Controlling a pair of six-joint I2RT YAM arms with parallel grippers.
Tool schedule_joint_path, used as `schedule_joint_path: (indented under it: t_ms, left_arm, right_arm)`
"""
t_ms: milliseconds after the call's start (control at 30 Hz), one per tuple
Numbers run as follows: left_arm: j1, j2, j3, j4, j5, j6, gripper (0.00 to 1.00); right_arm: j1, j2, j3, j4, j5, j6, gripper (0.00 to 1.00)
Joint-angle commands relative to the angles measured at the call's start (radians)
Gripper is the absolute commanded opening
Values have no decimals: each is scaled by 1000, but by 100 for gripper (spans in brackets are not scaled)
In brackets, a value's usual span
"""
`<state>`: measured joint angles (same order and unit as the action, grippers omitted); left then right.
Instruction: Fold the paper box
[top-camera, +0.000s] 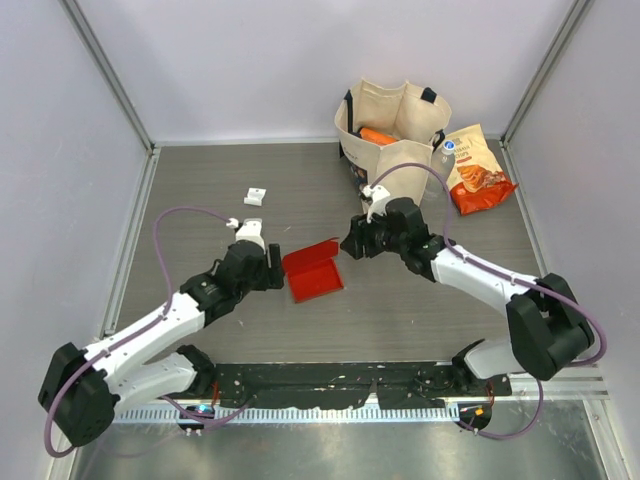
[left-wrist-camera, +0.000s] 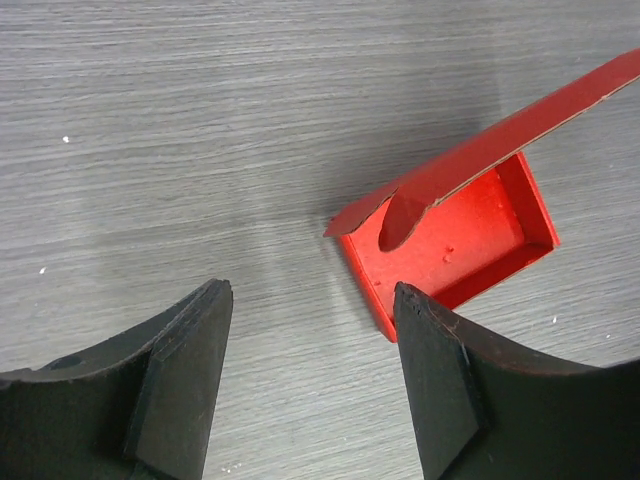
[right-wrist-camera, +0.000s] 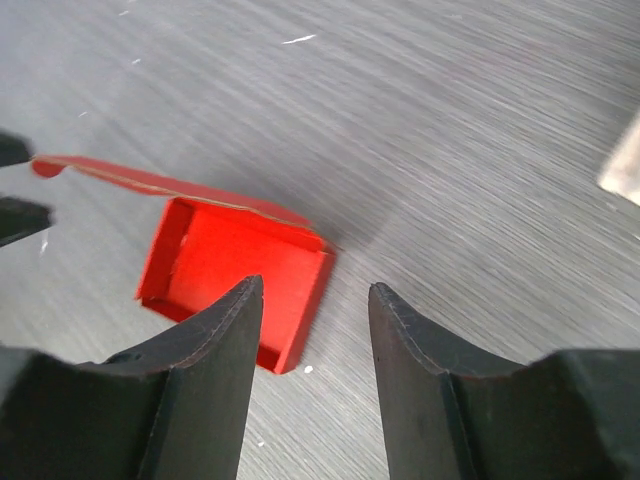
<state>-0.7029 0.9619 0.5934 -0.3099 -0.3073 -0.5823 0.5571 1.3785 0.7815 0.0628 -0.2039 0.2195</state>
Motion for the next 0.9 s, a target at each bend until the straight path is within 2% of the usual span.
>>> schedule_joint_path:
  t_ms: [0, 133, 167, 200, 333, 467, 700, 867]
  left_arm:
    - [20, 79, 68, 124, 76, 93, 69]
    - [20, 159, 79, 178, 102, 73, 68]
    - [20, 184, 80, 193, 103, 62, 86]
    - [20, 192, 77, 201, 90, 41, 91]
    - [20, 199, 27, 303, 77, 25, 91]
    - [20, 192, 3, 365, 71, 48, 79]
    - [20, 231, 13, 374, 71, 82, 68]
    - [20, 232, 19, 371, 99, 78, 52]
  right_arm:
    - [-49, 68, 42, 95, -294, -126, 50]
    - [-65, 143, 85, 112, -376, -190, 47]
    - [-65, 163, 94, 111, -403, -213, 47]
    - [-65, 187, 105, 105, -405, -213, 45]
    - [-68, 223, 116, 129, -402, -255, 46]
    - [-68, 252, 130, 129, -396, -266, 46]
    - [-69, 275, 140, 147, -385, -267, 51]
    - [-68, 280, 140, 147, -400, -272, 49]
